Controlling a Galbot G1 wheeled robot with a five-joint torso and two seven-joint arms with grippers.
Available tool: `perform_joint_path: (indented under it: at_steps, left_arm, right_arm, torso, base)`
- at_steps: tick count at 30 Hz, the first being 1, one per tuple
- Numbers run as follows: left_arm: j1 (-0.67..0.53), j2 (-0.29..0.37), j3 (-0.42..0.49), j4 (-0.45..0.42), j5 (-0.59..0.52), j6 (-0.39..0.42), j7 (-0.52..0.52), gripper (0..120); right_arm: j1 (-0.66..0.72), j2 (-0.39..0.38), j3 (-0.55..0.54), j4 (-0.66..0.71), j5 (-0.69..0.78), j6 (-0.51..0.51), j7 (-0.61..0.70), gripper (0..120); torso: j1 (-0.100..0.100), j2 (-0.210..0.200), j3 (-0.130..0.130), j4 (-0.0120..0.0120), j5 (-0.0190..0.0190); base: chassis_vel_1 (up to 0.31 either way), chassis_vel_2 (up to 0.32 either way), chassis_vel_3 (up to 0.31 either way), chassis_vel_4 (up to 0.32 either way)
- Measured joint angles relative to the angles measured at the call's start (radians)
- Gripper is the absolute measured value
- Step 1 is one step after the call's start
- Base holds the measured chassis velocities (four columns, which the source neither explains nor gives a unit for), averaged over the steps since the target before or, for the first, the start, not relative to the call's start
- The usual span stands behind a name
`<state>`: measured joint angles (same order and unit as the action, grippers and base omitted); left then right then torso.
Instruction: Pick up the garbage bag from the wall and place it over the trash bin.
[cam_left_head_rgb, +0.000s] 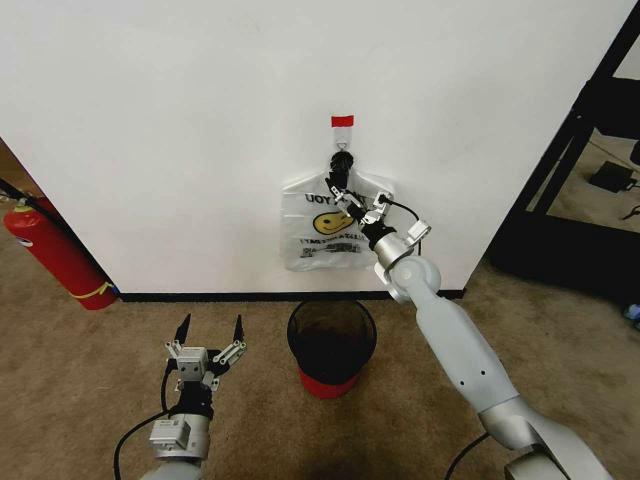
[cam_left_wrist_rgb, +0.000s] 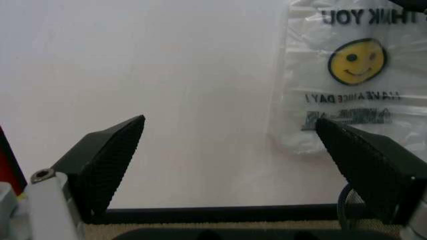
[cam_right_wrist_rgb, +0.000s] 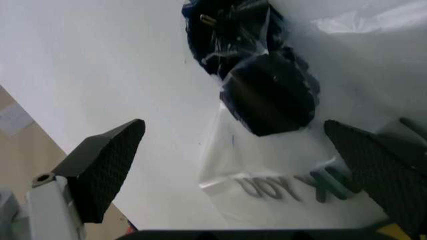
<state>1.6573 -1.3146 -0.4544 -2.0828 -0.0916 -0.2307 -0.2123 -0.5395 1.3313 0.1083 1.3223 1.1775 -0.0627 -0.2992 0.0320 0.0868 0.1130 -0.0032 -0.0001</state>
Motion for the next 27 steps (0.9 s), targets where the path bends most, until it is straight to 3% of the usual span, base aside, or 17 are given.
perform_joint_path:
  at_steps: [11, 27]
  left_arm:
    - [0.004, -0.001, -0.002, -0.003, 0.007, -0.001, -0.005, 100]
    - [0.022, -0.011, -0.004, -0.037, 0.029, -0.008, -0.005, 100]
  right_arm:
    - [-0.013, -0.012, 0.01, 0.048, 0.03, -0.009, -0.009, 98]
    - [-0.003, -0.015, 0.028, 0.013, 0.042, -0.021, -0.002, 39]
  torso:
    - [0.0, 0.0, 0.0, 0.0, 0.0001]
    - [0.0, 0.0, 0.0, 0.0, 0.0001]
  base:
    - [0.0, 0.0, 0.0, 0.0]
    - [0.0, 0.0, 0.0, 0.0]
